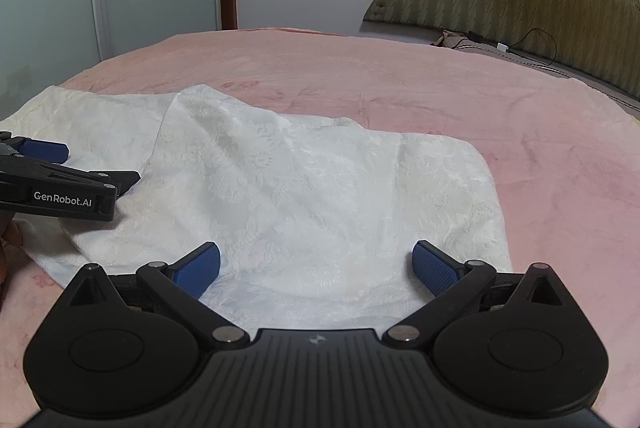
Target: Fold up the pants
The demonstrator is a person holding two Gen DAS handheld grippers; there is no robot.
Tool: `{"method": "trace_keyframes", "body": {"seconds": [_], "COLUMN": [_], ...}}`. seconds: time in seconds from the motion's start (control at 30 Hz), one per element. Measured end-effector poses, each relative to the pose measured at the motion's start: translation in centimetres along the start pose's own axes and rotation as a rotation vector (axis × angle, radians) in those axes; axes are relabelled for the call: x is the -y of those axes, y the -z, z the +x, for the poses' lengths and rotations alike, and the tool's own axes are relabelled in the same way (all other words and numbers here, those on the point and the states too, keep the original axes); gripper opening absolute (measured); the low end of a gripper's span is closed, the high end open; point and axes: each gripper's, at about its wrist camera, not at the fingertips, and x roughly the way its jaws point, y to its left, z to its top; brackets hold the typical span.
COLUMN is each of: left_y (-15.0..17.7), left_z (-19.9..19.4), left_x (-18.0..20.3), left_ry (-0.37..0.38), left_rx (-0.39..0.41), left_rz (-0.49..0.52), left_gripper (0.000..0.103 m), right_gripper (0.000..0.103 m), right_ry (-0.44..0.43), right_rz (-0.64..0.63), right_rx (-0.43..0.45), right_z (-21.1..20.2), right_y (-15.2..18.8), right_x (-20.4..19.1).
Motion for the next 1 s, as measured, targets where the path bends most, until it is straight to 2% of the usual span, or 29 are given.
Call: {"method": "trace_keyframes", "body": {"seconds": [0.3, 0.4, 0.5, 0.57, 0.7, 0.77, 0.9, 1.0], "left_y": [-0.1, -0.6, -0.7, -0.4, 1.1, 1.7, 2.8, 4.1], "left_z": [-0.3, -1.8, -4.2, -5.8, -8.4, -9.0, -8.4, -7.0], "left_x": [-0.1, -1.3, -4.1, -6.6, -12.9, -16.4, -21.7, -24.3], "left_ry": [0.001, 0.044, 0.082, 0.063, -0.059, -0.094, -0.039, 0.101], "left_rx": [-0.009, -0.051, -0.043, -0.028, -0.014, -0.032, -0.096, -0.160], "left_rz": [0.000, -0.043, -0.113, -0.156, -0.299, -0.383, -0.552, -0.721], "left_gripper": [0.102, 0.101, 0.102, 0.102, 0.102, 0.101, 0.101, 0.101], "right_gripper": [0.103, 0.103, 0.103, 0.103, 0.103, 0.103, 0.103, 0.103], "right_ry": [0.011, 0.024, 0.033, -0.020, -0.052, -0.099, -0.210, -0.219], "right_rz": [-0.008, 0.002, -0.006, -0.087, -0.390, -0.518, -0.683, -0.803], "right_rx": [0.003, 0.010, 0.101, 0.156, 0.245, 0.285, 0.297, 0.285], "right_z": [-0.1, -0.2, -1.6, -2.6, -3.6, -3.9, -3.5, -2.4], "right_y": [0.0, -0.1, -0.1, -0.5, -0.6, -0.3, 0.6, 1.5], "right_x": [-0.2, -0.5, -2.0, -4.4, -11.4, -14.9, -20.6, -24.0]}}
